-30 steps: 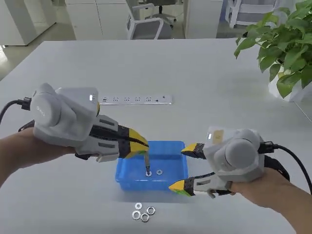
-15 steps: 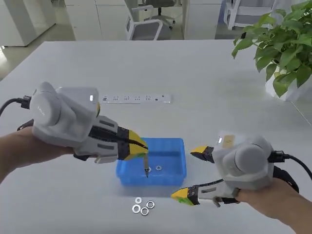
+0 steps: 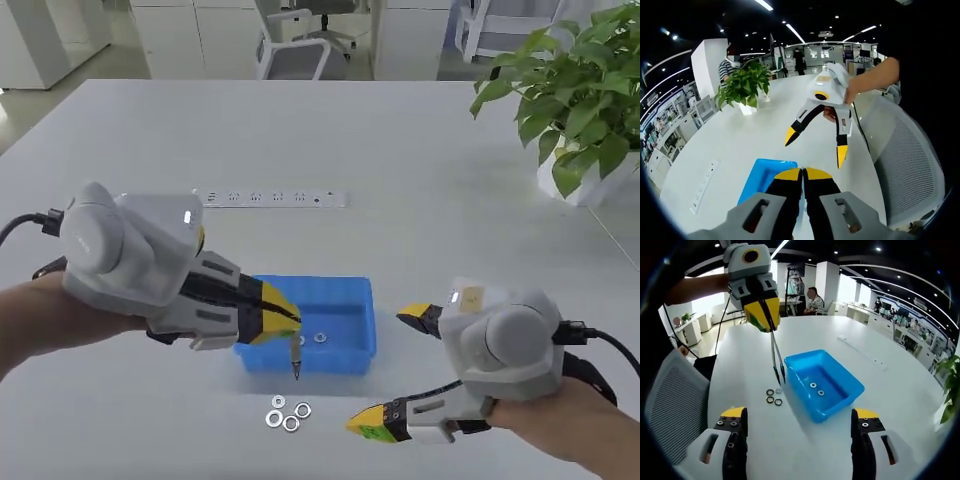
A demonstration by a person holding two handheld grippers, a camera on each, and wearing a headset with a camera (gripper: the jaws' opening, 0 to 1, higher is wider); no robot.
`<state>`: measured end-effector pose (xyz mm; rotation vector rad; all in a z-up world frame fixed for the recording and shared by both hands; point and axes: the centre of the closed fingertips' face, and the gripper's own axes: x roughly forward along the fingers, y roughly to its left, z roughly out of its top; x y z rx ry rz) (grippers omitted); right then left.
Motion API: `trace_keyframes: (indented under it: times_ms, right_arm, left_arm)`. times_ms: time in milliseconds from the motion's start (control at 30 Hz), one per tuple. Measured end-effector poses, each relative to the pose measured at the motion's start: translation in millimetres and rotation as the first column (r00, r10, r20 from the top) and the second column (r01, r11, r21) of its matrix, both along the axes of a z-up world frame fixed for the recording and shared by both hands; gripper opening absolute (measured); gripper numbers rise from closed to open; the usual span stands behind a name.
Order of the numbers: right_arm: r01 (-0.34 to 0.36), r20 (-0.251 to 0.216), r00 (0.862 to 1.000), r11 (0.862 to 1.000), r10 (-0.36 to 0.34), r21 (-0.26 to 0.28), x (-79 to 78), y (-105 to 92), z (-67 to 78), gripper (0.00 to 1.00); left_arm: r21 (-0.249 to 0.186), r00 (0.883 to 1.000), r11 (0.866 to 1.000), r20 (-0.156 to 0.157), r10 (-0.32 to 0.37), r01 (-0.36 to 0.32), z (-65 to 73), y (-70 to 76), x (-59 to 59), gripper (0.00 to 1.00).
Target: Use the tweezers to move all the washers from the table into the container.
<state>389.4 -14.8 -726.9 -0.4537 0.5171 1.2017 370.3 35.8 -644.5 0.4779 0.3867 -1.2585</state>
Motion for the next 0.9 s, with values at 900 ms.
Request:
trace_keyframes:
  times_ms: [900]
  right_arm:
    - [0.035, -0.045, 0.998, 0.999, -0.036, -0.007, -9.5, -7.2, -18.2, 1.0]
  left_arm:
    - [-0.013, 0.999, 1.0, -0.043, -0.009, 0.009, -32.8, -4.8, -6.9, 0.05]
